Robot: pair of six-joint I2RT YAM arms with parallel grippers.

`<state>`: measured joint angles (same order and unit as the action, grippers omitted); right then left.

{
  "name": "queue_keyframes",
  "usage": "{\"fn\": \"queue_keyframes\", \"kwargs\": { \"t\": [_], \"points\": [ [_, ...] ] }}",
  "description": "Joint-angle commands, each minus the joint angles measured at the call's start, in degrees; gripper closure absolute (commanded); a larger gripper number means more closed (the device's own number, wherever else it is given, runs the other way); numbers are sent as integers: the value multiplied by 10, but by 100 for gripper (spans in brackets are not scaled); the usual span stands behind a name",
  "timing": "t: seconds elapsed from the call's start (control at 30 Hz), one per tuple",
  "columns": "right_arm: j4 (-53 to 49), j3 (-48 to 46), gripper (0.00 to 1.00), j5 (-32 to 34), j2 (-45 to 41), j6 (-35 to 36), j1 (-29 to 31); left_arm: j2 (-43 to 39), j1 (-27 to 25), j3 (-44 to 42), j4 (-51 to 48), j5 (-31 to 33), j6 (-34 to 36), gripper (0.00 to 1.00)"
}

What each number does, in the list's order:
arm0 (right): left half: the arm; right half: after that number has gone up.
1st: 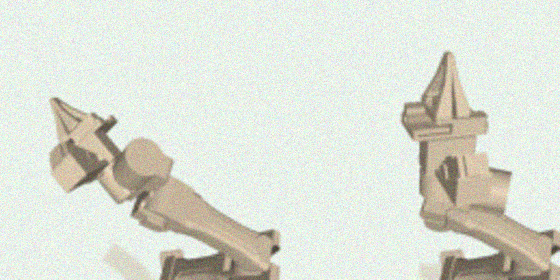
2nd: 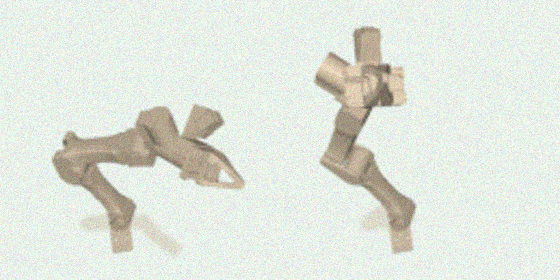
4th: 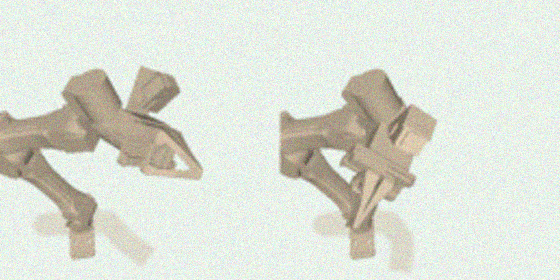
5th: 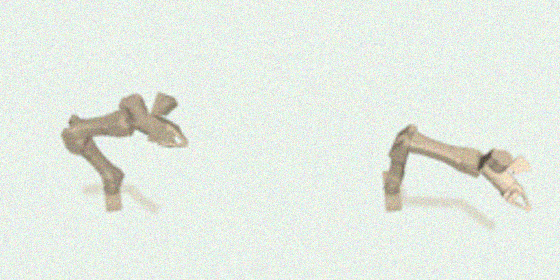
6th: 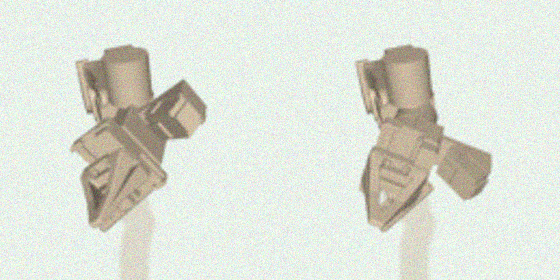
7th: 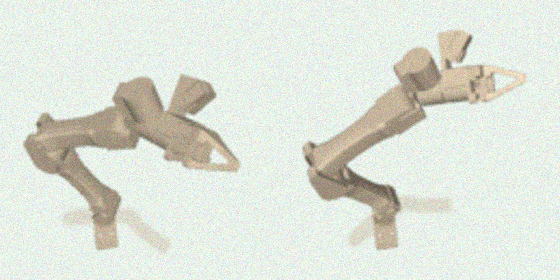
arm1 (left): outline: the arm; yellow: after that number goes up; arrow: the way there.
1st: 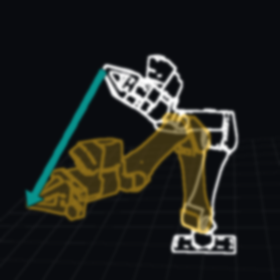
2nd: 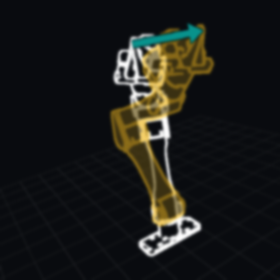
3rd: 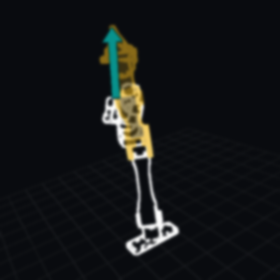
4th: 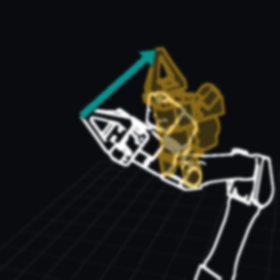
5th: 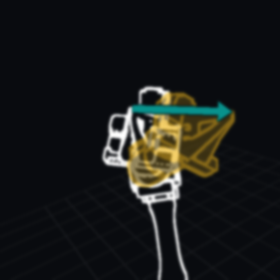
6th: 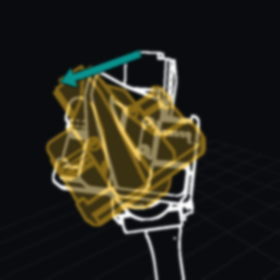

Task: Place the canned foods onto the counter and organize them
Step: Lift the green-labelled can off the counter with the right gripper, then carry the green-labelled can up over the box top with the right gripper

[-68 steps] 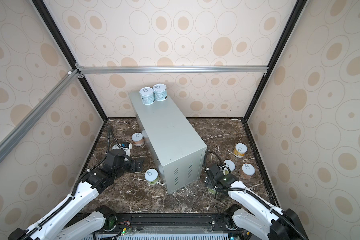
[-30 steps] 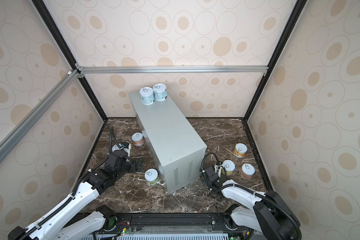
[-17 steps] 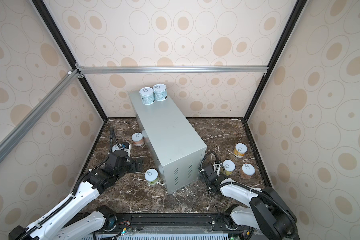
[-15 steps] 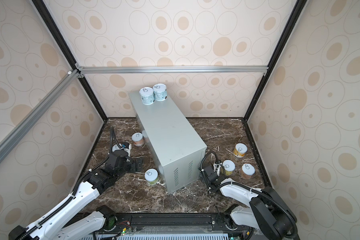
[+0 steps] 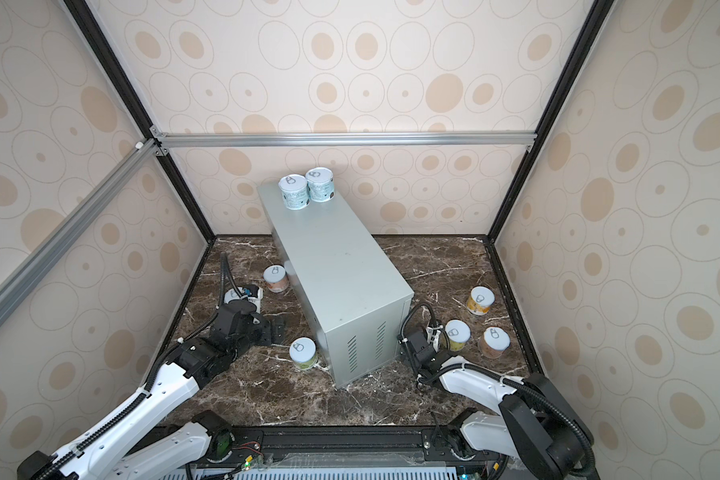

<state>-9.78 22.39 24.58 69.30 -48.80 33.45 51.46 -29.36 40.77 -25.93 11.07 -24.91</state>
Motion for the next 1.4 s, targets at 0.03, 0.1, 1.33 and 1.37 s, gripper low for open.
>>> {"fn": "queue_keyframes", "kwargs": {
  "t": [0.03,0.1,1.33,1.37],
  "points": [
    [-89,-2,2,-42,-27,-12,12,-7,-3,5,-8,8,-9,1],
    [-106,-3,2,-38,-49,-10,12,-7,-3,5,-8,7,-9,1],
    [-105,19,38,-18,-47,12,14,-12,-3,8,-9,9,-10,1],
    [-111,20,38,-19,-54,14,14,-14,-3,7,-8,9,-10,1]
  ]
}}
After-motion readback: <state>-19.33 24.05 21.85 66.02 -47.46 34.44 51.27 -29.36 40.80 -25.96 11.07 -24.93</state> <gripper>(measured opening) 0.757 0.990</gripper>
